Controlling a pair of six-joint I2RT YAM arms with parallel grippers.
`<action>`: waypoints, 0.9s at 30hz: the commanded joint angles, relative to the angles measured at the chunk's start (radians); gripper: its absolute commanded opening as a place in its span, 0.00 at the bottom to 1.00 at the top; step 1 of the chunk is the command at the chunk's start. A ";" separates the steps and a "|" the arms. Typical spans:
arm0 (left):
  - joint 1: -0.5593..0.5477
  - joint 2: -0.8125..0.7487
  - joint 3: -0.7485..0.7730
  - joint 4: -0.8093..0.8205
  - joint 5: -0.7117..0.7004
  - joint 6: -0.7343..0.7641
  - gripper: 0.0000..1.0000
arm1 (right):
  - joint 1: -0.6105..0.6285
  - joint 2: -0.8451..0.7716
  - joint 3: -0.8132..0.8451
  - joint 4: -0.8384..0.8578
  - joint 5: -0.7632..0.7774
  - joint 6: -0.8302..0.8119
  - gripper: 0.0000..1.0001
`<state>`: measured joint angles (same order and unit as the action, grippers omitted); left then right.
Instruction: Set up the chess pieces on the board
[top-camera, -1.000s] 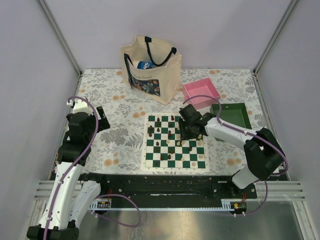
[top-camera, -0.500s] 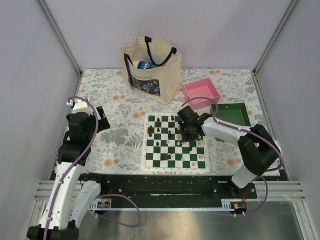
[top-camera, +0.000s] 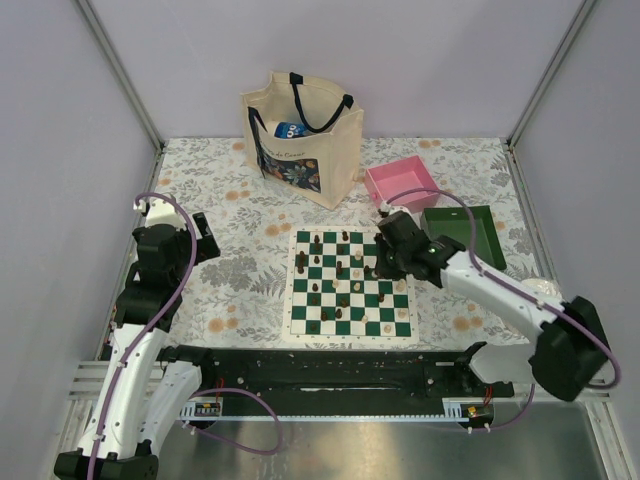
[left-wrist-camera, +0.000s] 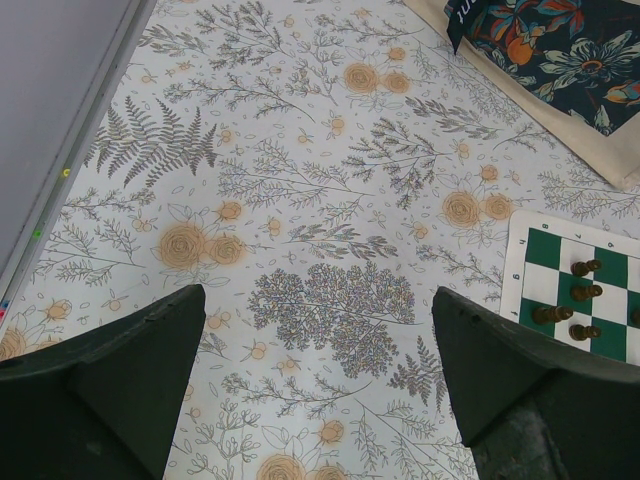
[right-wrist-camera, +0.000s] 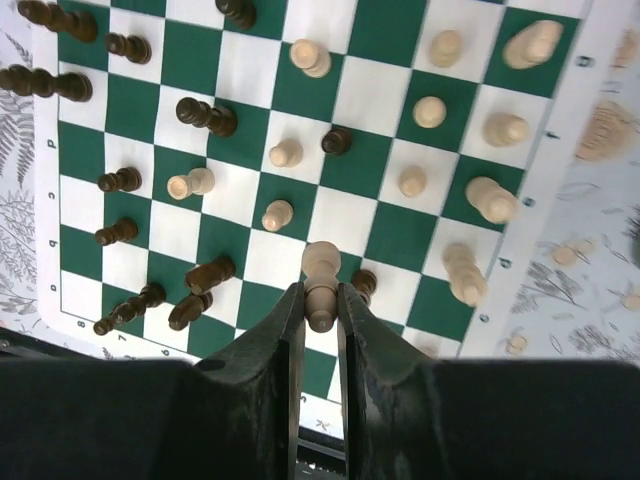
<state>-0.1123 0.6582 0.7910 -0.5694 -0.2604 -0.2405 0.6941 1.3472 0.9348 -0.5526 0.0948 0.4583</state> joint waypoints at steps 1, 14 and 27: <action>0.005 -0.003 0.011 0.026 0.009 -0.002 0.99 | 0.008 -0.178 -0.082 -0.079 0.165 0.080 0.17; 0.005 -0.008 0.013 0.029 0.018 -0.006 0.99 | 0.002 -0.321 -0.246 -0.078 0.237 0.183 0.16; 0.005 0.000 0.014 0.028 0.013 -0.005 0.99 | 0.002 -0.223 -0.272 -0.014 0.172 0.177 0.17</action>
<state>-0.1123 0.6582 0.7910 -0.5739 -0.2573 -0.2409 0.6956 1.0908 0.6659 -0.6147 0.2874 0.6266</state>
